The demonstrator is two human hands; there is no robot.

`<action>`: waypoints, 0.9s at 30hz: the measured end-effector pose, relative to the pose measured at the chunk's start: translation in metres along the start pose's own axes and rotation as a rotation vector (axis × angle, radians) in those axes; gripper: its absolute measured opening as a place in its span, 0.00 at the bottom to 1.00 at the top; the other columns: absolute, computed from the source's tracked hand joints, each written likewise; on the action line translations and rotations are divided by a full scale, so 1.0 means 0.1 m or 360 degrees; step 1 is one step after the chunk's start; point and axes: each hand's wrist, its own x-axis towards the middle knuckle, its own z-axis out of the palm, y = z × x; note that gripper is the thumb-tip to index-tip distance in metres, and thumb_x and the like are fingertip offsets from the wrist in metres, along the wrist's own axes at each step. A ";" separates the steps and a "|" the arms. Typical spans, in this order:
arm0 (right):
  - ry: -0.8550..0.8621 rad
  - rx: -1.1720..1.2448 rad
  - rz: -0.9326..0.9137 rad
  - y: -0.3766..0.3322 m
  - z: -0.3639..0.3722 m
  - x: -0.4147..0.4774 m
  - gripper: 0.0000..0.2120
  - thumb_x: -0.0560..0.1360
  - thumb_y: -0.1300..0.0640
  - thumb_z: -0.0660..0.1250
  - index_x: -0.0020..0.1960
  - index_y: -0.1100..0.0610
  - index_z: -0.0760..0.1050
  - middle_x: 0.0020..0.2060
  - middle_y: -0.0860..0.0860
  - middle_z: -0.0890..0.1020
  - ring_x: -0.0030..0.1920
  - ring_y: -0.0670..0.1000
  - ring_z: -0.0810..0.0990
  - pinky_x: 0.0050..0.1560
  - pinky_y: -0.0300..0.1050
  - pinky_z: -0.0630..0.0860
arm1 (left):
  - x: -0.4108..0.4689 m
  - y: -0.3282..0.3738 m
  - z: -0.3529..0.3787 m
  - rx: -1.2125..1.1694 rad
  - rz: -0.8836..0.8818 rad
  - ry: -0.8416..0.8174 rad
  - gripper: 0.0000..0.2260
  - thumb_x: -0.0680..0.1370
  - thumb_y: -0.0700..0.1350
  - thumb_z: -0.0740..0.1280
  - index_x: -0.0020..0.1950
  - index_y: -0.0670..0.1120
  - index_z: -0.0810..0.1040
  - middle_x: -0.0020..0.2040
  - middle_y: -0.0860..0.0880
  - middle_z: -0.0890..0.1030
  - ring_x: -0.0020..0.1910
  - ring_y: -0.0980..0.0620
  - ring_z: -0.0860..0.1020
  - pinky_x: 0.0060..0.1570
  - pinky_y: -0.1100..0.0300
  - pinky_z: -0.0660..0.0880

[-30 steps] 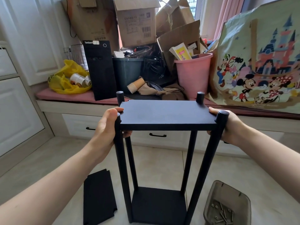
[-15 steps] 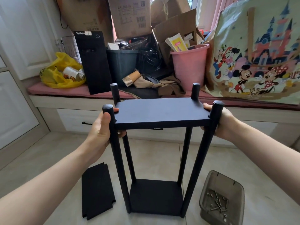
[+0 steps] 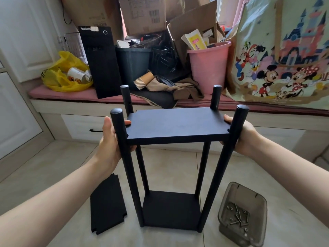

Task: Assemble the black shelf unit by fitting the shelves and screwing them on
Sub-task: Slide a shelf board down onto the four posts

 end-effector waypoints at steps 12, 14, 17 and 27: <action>0.0016 0.0027 -0.0036 0.10 -0.11 0.02 0.09 0.80 0.53 0.61 0.45 0.52 0.77 0.34 0.48 0.85 0.34 0.50 0.86 0.42 0.53 0.76 | 0.13 -0.06 0.00 -0.0211 -0.0073 0.0055 0.14 0.84 0.48 0.56 0.54 0.52 0.82 0.39 0.54 0.83 0.35 0.56 0.79 0.35 0.61 0.75; 0.0041 0.0004 -0.0035 0.13 -0.12 0.05 0.07 0.80 0.54 0.61 0.48 0.53 0.77 0.38 0.50 0.85 0.38 0.52 0.86 0.42 0.53 0.78 | 0.13 -0.07 -0.01 -0.0212 -0.0068 0.0070 0.14 0.84 0.48 0.56 0.54 0.52 0.81 0.39 0.55 0.83 0.34 0.56 0.80 0.34 0.62 0.76; 0.0055 -0.0019 -0.0003 0.27 -0.19 0.07 0.06 0.80 0.55 0.62 0.50 0.54 0.77 0.42 0.51 0.84 0.39 0.52 0.86 0.42 0.52 0.80 | 0.12 -0.12 -0.02 -0.0183 -0.0086 0.0061 0.13 0.84 0.46 0.56 0.55 0.52 0.81 0.40 0.55 0.85 0.36 0.56 0.83 0.34 0.62 0.77; 0.0168 0.0008 0.0063 0.55 -0.27 0.14 0.06 0.81 0.58 0.61 0.50 0.57 0.77 0.45 0.55 0.83 0.42 0.56 0.84 0.50 0.56 0.81 | 0.07 -0.29 -0.06 -0.0120 -0.0220 0.0110 0.15 0.83 0.43 0.56 0.54 0.51 0.83 0.55 0.47 0.82 0.49 0.48 0.81 0.52 0.53 0.76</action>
